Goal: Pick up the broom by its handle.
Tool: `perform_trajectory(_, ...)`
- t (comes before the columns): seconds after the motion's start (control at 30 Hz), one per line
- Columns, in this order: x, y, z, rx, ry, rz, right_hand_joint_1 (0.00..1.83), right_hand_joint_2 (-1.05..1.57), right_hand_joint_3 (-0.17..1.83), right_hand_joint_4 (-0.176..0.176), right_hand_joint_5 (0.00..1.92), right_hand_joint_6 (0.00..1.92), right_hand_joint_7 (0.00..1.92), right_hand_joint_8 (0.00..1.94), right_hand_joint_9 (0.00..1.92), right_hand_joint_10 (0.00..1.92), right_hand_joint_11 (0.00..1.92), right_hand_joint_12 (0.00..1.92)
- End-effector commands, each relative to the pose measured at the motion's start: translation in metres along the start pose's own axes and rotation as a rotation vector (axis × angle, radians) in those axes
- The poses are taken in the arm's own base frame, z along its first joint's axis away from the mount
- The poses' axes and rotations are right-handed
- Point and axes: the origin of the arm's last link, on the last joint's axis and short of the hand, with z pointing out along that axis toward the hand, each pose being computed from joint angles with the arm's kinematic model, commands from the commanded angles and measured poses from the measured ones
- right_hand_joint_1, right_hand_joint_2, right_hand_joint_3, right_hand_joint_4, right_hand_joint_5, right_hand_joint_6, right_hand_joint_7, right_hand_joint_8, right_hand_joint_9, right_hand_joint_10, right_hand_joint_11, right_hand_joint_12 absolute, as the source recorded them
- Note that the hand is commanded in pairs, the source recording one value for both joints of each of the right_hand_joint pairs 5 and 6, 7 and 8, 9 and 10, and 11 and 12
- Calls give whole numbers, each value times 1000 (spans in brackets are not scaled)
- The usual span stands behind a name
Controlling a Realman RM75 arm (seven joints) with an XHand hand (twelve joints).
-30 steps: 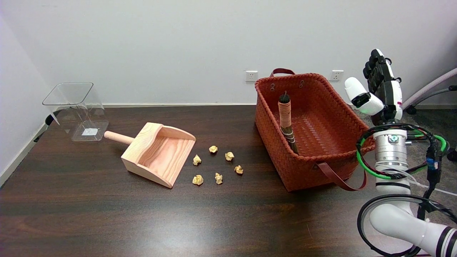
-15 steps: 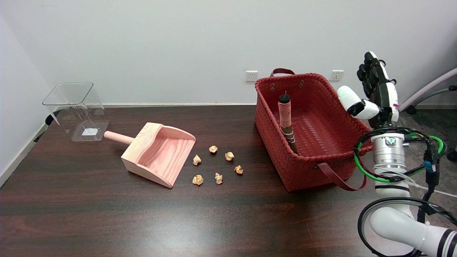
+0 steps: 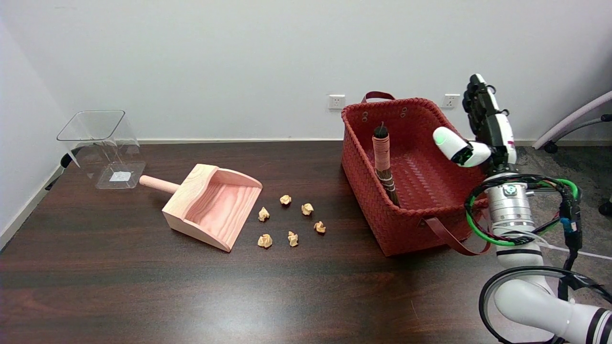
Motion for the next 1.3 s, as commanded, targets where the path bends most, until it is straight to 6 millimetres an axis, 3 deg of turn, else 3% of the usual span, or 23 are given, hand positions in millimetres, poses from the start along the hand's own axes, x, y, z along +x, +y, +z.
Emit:
perform_trajectory(0.03,-44,-25,-21,-71,-214,55,941,-247,1180,0,98,98,68,68,98,98,98,98)
perform_trajectory(0.23,-57,-42,-36,-85,-299,-50,978,-398,1242,0,90,90,88,88,90,90,90,90)
perform_trajectory(0.47,-67,-43,-41,-130,-341,-83,989,-548,1264,0,57,57,112,112,57,57,57,57)
perform_trajectory(0.67,-79,-44,-34,-120,-359,-94,1012,-670,1269,0,28,28,128,128,28,28,28,28)
perform_trajectory(1.0,-99,-40,-19,-102,-398,-100,1015,-645,1247,0,68,68,125,125,68,68,68,68)
perform_trajectory(1.3,-116,-39,-18,-118,-446,-73,1017,-606,1244,0,86,86,108,108,86,86,86,86)
